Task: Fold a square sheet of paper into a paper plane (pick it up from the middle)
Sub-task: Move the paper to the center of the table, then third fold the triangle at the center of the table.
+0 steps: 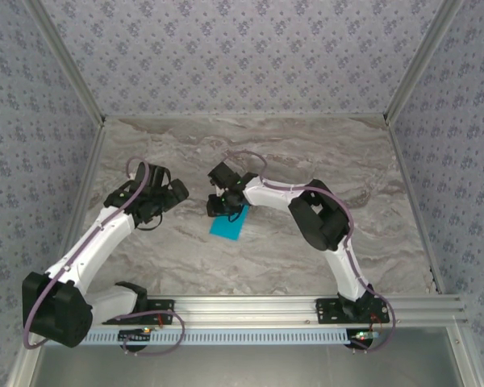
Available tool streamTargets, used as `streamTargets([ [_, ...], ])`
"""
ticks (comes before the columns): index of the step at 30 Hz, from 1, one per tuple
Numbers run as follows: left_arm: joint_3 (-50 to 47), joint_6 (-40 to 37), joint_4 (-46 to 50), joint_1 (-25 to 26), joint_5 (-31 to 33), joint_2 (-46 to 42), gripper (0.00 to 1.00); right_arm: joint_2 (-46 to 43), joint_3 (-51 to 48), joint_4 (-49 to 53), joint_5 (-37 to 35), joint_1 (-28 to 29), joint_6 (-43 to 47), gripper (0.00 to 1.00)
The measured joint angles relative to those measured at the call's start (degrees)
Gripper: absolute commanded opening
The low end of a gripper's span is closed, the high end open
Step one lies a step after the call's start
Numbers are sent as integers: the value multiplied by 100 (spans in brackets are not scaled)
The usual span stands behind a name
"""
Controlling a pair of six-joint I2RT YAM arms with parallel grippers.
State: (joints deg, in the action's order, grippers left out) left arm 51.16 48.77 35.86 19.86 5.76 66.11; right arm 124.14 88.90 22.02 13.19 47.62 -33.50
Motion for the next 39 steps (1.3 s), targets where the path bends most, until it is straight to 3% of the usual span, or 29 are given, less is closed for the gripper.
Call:
streamTargets([
  [13, -107, -70, -597, 83, -922, 378, 99, -1362, -1915, -72, 616, -153, 1241, 31],
  [19, -107, -131, -1049, 610, -1268, 820, 96, -2570, -2614, -164, 710, -459, 769, 51],
  [24, -105, -120, -1742, 1060, -1749, 1307, 84, -3797, -3499, -501, 568, -920, 122, 58],
  [33, 459, -138, -2540, 1687, -2465, 2717, 51, -4601, -4846, -752, 422, -1552, -1099, 61],
  [39, 625, -109, -2774, 1744, -2680, 3263, 46, -4690, -5257, -1193, 614, -1537, -1646, 61],
])
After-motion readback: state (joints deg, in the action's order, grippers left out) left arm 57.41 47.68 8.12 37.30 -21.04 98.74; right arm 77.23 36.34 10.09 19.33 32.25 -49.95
